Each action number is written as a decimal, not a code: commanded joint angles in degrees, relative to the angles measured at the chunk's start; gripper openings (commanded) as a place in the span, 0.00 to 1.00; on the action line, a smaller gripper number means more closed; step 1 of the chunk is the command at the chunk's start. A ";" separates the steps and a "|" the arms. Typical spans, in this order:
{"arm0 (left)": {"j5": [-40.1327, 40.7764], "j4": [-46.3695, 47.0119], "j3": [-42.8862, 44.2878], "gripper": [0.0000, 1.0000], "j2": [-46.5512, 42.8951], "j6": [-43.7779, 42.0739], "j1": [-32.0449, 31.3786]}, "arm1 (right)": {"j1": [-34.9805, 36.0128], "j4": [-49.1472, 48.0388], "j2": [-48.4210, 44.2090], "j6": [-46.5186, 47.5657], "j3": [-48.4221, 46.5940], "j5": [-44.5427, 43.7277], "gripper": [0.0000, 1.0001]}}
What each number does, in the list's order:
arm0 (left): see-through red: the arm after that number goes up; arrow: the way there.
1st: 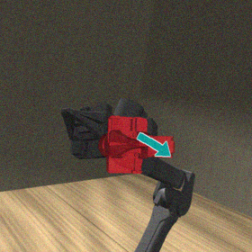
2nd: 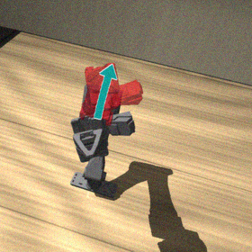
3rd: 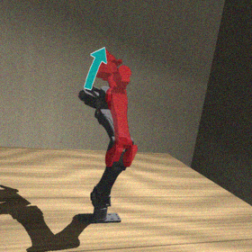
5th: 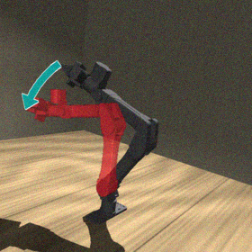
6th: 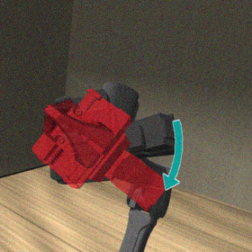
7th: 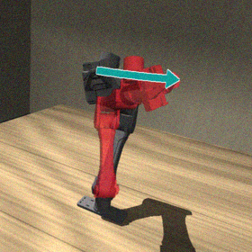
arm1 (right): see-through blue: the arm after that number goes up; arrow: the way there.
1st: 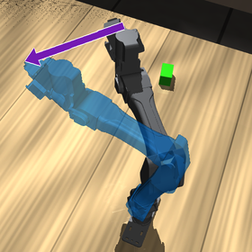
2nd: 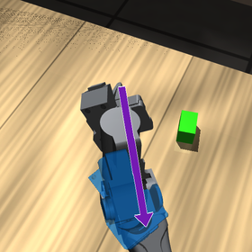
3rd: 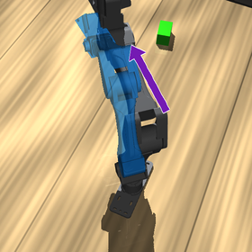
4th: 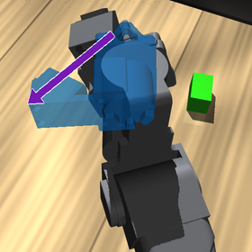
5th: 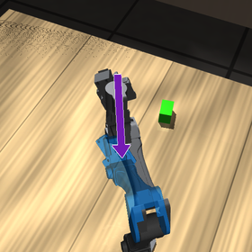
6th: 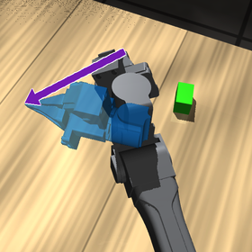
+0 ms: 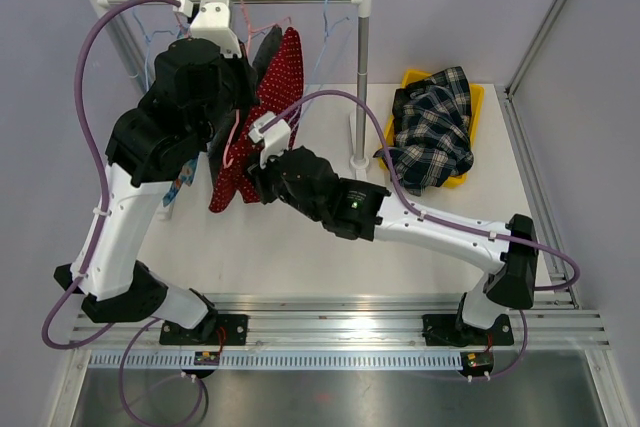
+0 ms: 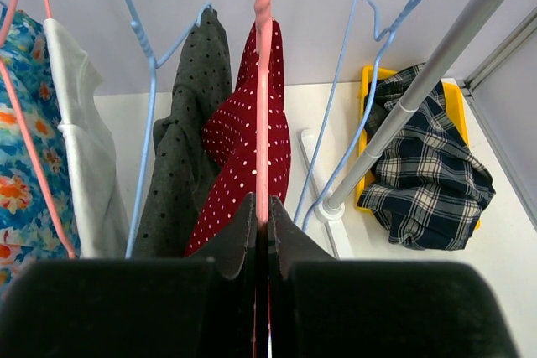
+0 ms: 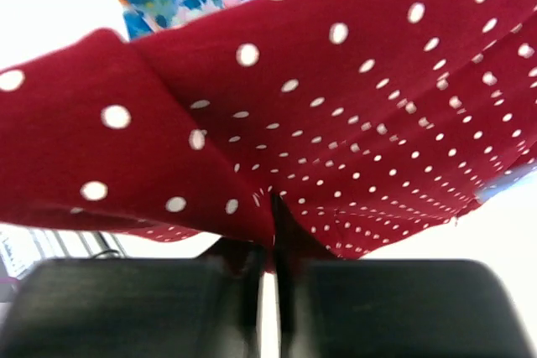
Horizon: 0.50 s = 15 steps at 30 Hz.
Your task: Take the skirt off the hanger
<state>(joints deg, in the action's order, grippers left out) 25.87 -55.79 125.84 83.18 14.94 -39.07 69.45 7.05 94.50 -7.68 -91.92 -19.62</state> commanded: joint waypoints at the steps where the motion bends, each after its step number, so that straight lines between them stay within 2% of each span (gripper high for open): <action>1: -0.56 6.83 0.37 0.00 -2.49 0.35 -0.13 | 1.38 -2.75 -0.10 -1.37 -0.98 -2.35 0.00; 4: 1.02 6.66 0.63 0.00 -2.41 -0.61 -0.13 | 2.79 -1.52 -2.21 -1.98 1.12 -4.81 0.00; 7: 2.87 6.31 1.59 0.00 -2.32 -2.19 -0.04 | 4.99 -0.11 -7.29 -3.73 7.79 -8.24 0.00; 10: 4.28 5.52 4.22 0.00 -1.01 -3.51 0.48 | 6.66 1.03 -14.32 -7.94 21.29 -11.58 0.00; 15: 4.98 2.88 9.76 0.00 2.33 -4.13 2.50 | 8.33 5.76 -26.09 -15.15 35.55 -13.25 0.00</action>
<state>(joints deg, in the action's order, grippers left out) 27.44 -59.44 130.06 84.62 12.91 -38.13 76.36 8.80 74.28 -16.49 -63.07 -29.89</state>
